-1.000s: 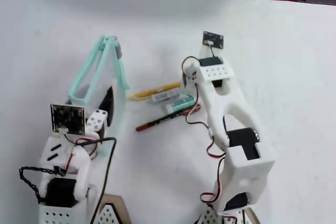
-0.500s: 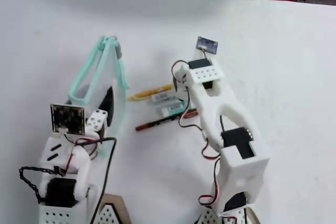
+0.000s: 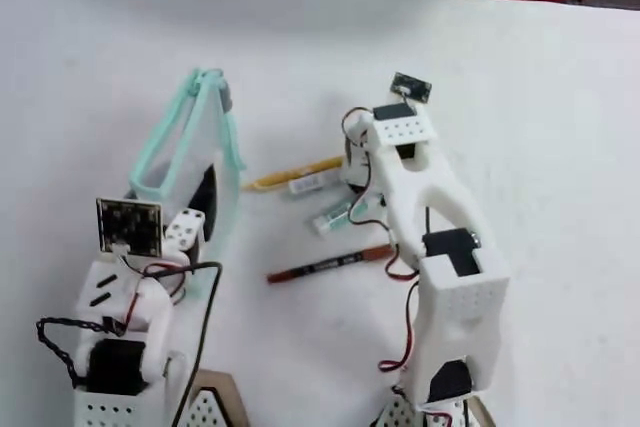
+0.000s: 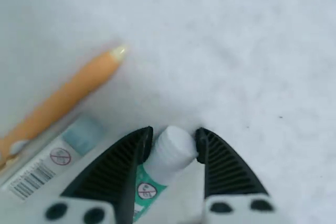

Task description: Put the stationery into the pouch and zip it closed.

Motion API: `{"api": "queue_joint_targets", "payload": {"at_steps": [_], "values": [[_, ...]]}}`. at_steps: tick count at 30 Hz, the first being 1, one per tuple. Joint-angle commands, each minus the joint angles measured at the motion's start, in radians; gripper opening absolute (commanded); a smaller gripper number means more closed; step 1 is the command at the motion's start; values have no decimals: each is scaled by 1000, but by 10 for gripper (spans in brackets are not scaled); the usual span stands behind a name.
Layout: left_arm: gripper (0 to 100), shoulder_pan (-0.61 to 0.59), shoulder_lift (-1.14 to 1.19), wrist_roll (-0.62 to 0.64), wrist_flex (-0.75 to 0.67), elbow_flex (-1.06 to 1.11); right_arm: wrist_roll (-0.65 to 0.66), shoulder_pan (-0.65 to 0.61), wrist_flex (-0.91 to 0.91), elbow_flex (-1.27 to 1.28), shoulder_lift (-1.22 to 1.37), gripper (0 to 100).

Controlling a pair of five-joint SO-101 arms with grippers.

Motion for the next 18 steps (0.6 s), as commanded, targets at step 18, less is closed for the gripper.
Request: {"api": "queue_joint_targets", "payload": {"at_steps": [18], "values": [[199,-1,-12,0,-26,-3,60,90,36,-38,-150,18]]}}
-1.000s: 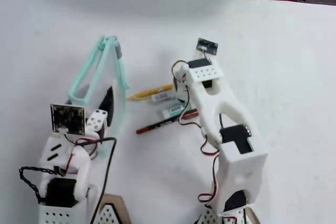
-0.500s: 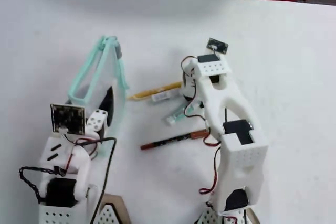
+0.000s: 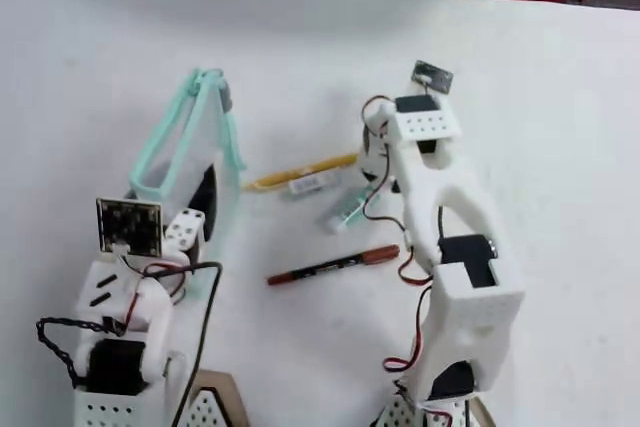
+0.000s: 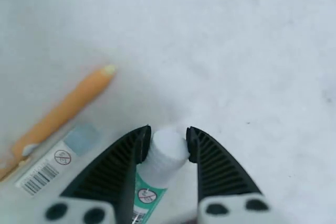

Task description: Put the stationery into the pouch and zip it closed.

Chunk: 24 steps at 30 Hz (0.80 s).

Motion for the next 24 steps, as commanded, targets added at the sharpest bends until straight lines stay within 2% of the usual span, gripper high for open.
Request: {"api": "queue_joint_targets", "payload": {"at_steps": [1,7,14,24], "values": [[199,-1,-12,0,-26,-3,20,8,2,-38,-58,18],[199,-1,-12,-2,-28,8,23,19,-59,-17,-58,18],[199,-1,-12,-2,-46,14,25,91,-173,5,-58,18],[199,-1,-12,-2,-46,14,23,81,-139,-58,38,33]]}}
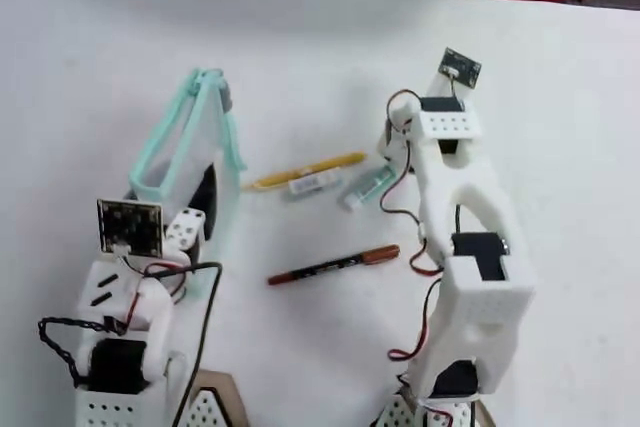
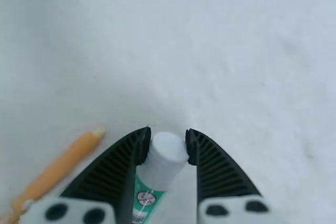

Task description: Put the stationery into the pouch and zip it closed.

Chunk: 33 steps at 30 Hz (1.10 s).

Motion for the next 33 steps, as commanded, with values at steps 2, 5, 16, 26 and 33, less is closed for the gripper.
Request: {"api": "queue_joint_targets", "payload": {"at_steps": [2,5,16,26,33], "values": [[199,1,-4,-2,-25,-5,12,-19,84,-92,18,78],[199,1,-4,-2,-25,-5,12,-33,134,-130,44,146],[199,-2,-4,-2,-25,-5,8,-79,246,-170,50,162],[199,-4,-4,-2,-25,-5,5,-88,245,-163,59,159],[199,-4,-4,-2,-25,-5,5,-74,202,-184,153,159]]}}
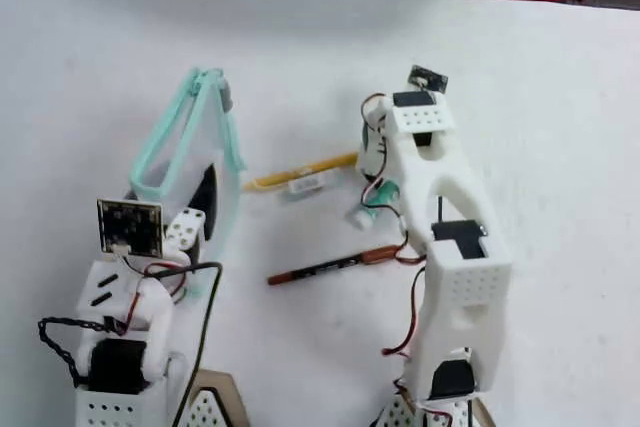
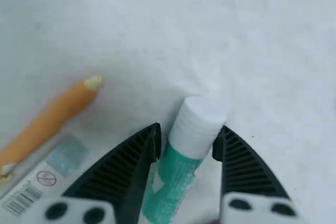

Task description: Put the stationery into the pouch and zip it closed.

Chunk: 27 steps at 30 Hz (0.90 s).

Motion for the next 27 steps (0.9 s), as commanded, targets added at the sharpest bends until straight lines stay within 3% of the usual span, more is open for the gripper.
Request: {"api": "queue_joint_targets", "payload": {"at_steps": [1,7,27], "values": [[199,-4,-4,-2,-25,-5,5,5,-13,-57,28,158],[199,-4,-4,-2,-25,-5,11,12,38,-117,51,12],[199,-2,-4,-2,-25,-5,6,12,44,-141,31,17]]}}
